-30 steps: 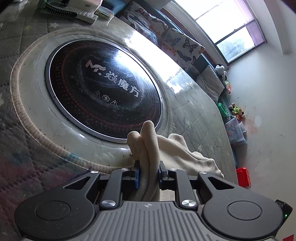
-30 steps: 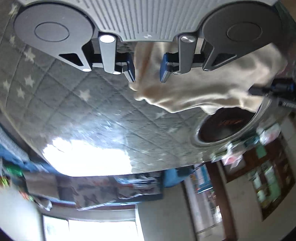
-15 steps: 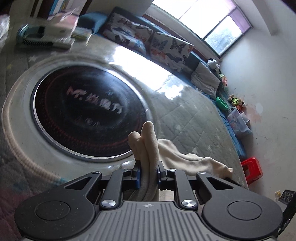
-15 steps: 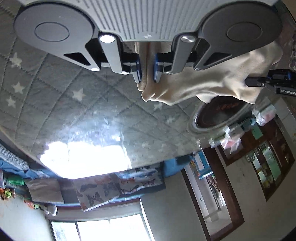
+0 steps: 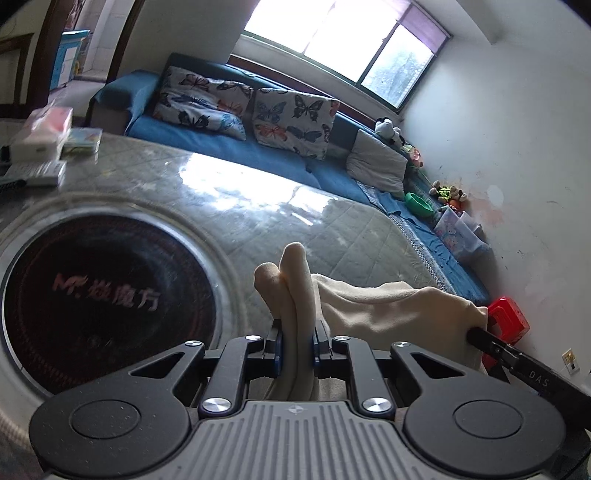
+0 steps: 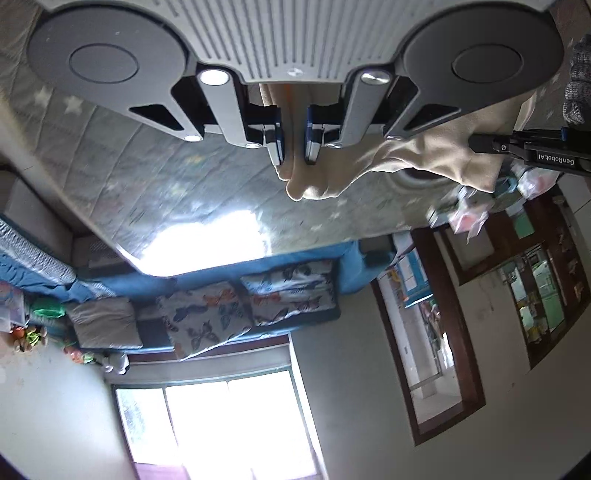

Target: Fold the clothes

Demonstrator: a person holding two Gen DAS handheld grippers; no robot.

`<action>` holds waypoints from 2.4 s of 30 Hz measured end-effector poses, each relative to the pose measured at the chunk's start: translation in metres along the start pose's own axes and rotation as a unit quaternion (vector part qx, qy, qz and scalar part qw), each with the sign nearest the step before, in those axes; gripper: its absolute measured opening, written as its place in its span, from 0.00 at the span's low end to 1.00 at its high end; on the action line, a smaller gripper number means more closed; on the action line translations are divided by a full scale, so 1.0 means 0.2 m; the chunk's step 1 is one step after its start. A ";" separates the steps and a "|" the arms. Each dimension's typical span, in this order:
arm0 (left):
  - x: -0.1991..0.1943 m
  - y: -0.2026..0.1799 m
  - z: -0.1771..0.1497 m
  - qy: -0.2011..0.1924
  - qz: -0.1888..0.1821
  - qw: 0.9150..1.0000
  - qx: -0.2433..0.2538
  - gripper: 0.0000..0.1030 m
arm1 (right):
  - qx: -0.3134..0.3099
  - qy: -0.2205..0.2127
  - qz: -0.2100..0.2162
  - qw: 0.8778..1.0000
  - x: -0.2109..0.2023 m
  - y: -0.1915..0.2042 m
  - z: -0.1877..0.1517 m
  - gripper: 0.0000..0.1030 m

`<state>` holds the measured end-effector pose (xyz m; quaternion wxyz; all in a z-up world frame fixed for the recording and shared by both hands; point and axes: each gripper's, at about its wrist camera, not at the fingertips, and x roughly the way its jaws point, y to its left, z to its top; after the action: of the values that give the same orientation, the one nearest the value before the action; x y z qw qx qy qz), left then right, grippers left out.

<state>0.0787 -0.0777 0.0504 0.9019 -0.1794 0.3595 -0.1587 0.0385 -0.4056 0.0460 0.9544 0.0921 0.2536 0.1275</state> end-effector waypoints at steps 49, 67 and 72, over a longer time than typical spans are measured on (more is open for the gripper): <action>0.47 0.02 -0.02 0.080 0.030 0.996 0.040 0.18 | 0.049 0.090 -0.087 0.991 0.45 -0.35 -0.12 0.11; 0.38 0.08 -0.03 0.067 0.044 0.996 0.030 0.39 | 0.020 0.074 -0.112 0.991 0.41 -0.24 -0.04 0.14; 0.37 0.08 -0.02 0.063 0.055 0.996 0.033 0.41 | 0.006 0.066 -0.096 0.993 0.44 -0.17 0.01 0.19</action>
<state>0.1306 -0.0944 -0.0036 0.8902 -0.1195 0.4196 -0.1315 0.1196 -0.4122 -0.0016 0.9428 0.0644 0.3246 0.0395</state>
